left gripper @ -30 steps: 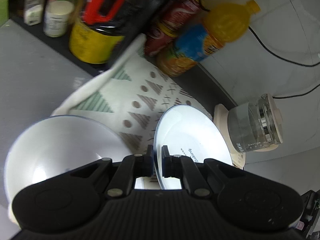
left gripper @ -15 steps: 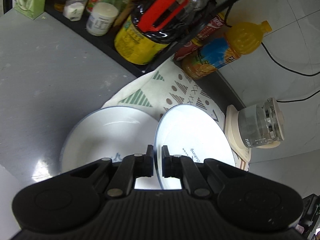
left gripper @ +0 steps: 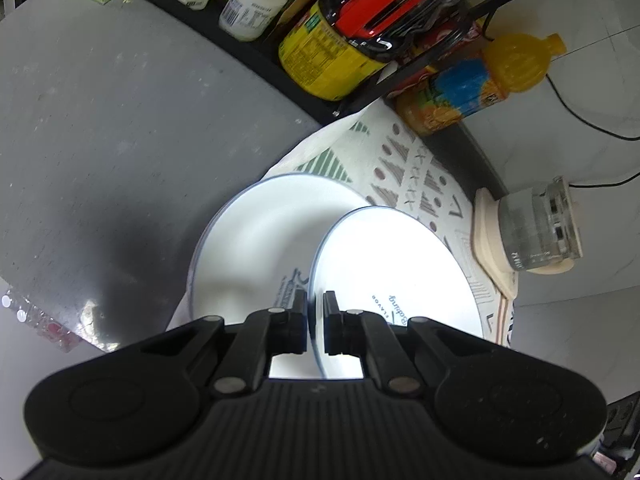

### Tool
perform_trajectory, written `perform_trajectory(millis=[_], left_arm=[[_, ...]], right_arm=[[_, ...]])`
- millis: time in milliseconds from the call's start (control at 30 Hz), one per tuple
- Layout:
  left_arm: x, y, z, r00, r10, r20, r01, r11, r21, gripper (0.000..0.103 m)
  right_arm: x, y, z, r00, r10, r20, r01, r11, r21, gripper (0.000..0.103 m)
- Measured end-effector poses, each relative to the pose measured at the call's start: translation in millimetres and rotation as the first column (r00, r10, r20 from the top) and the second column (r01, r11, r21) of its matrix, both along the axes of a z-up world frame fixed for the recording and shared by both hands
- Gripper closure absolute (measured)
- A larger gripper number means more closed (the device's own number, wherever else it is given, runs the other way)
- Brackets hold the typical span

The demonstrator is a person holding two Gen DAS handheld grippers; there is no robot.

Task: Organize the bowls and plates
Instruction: 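Carry the 'BAKERY' plate with both grippers over the 'Sweet' plate stack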

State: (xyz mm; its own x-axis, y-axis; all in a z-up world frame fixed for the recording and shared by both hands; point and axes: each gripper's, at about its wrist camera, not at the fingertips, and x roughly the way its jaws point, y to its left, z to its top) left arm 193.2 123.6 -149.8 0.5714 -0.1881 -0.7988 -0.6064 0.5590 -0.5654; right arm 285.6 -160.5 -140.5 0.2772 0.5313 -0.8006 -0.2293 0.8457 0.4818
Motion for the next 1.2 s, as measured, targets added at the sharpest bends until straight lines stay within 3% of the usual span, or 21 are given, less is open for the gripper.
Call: perform_trajectory(millis=[467,1200], left_arm=[[3.7,0.3,-27.5,0.997,-0.015,-0.075,0.016,1.0,0.003,0.098],[16.5,7.0,-44.8,0.988,-0.016,-0.154,0.02,1.0,0.023,0.095]], right_arm=[[-11.6,17.6,-7.6,0.999,0.034,0.011,-0.033,0.992,-0.125,0.093],[-7.1,35.8,-26.0,0.997,0.083,0.006,-0.08,0.979,-0.19,0.092]])
